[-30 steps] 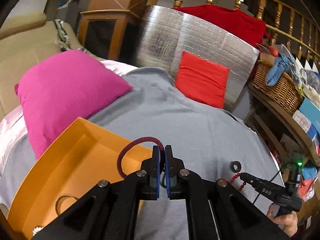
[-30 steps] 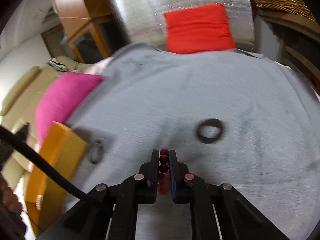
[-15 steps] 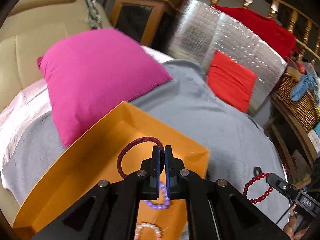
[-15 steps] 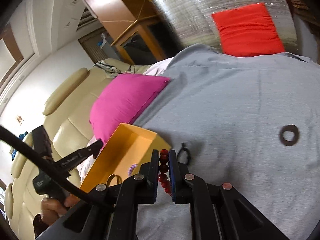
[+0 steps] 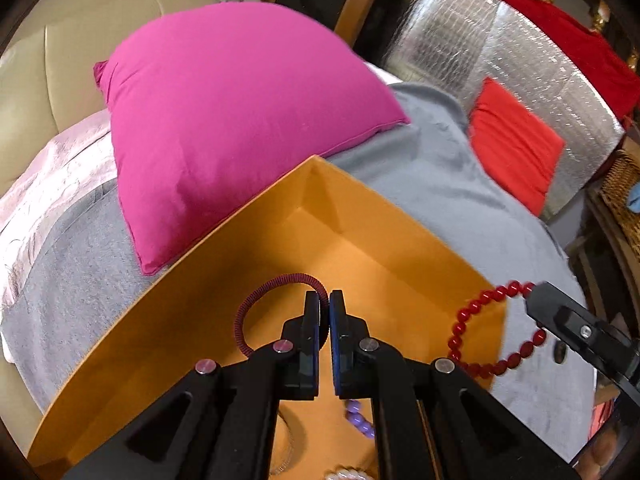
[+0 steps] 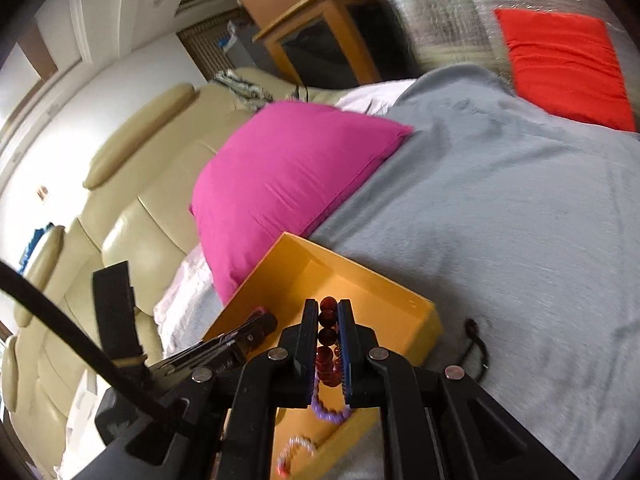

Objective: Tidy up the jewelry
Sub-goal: 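Carry both held items into the orange box and open both tools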

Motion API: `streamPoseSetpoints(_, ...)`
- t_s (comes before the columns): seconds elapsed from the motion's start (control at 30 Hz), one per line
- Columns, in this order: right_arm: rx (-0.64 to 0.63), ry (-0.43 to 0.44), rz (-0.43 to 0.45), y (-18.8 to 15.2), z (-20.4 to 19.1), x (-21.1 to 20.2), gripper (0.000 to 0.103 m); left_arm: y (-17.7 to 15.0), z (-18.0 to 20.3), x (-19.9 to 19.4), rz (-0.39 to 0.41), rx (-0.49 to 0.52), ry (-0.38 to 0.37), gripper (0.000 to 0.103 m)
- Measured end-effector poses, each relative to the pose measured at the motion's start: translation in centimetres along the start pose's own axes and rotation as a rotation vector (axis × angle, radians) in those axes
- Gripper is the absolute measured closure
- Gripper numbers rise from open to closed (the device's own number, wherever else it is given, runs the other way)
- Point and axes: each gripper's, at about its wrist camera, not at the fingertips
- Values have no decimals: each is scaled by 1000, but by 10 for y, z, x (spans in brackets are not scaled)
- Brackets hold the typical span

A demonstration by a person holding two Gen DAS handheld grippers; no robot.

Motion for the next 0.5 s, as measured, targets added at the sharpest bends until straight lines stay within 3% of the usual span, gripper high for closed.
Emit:
streamPoseSetpoints(0.37, -35, -71, -156, 11, -12, 76, 92, 3, -21, 30, -64, -65, 90, 98)
streamPoseSetpoints(0.47, -51, -112, -164, 12, -13, 83, 90, 2, -22, 34, -80, -68, 102, 87)
streamPoseSetpoints(0.5, -47, -111, -171, 12, -12, 85, 89, 2, -20, 33, -78, -64, 102, 78)
Point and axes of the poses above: each gripper's, at about its wrist camera, not at the fingertips, and x roughly the way its jaws point, z to its right, y to its top, and after that the axes turned 8 degrees about -x, right-handed
